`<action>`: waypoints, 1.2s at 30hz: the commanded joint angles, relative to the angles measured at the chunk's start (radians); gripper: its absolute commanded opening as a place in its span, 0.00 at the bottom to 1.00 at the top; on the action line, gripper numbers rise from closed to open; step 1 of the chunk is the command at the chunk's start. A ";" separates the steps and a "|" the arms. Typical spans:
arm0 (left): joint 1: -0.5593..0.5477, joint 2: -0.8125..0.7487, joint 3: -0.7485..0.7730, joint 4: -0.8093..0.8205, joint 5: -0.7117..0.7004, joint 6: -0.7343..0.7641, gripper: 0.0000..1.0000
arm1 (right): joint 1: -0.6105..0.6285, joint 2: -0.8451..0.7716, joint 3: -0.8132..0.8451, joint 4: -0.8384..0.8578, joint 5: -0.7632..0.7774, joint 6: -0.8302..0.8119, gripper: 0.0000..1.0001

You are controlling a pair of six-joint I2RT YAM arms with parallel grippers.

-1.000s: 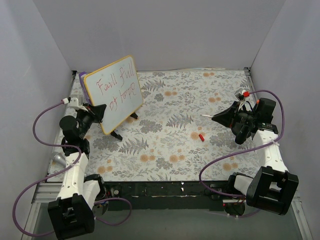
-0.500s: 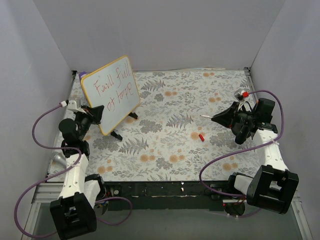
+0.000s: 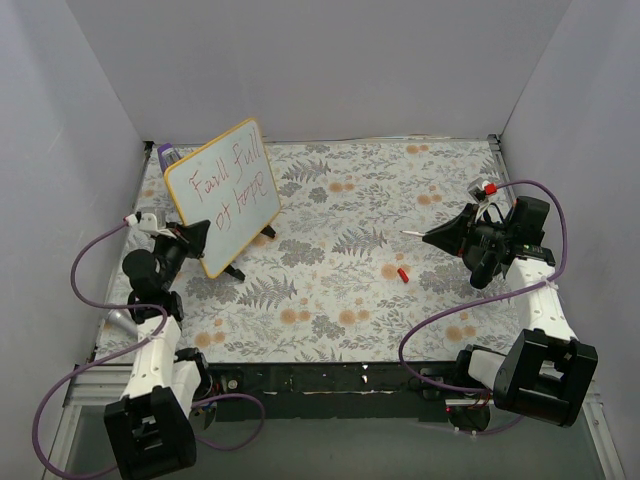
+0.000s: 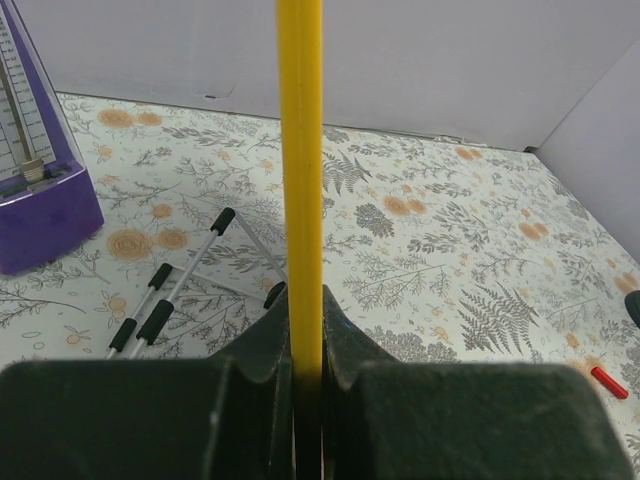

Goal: Write a sentence on the whiteboard
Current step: Put down the whiteboard on the whiteboard stand.

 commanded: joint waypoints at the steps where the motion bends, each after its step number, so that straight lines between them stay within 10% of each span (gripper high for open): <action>1: 0.009 -0.030 -0.039 0.078 -0.009 0.091 0.00 | 0.004 -0.002 0.021 -0.011 -0.025 -0.016 0.01; 17: 0.012 -0.068 -0.099 -0.022 -0.125 0.237 0.02 | 0.004 -0.002 0.020 -0.016 -0.034 -0.019 0.01; 36: 0.013 -0.115 -0.140 0.075 -0.081 -0.048 0.00 | 0.004 -0.013 0.023 -0.017 -0.044 -0.019 0.01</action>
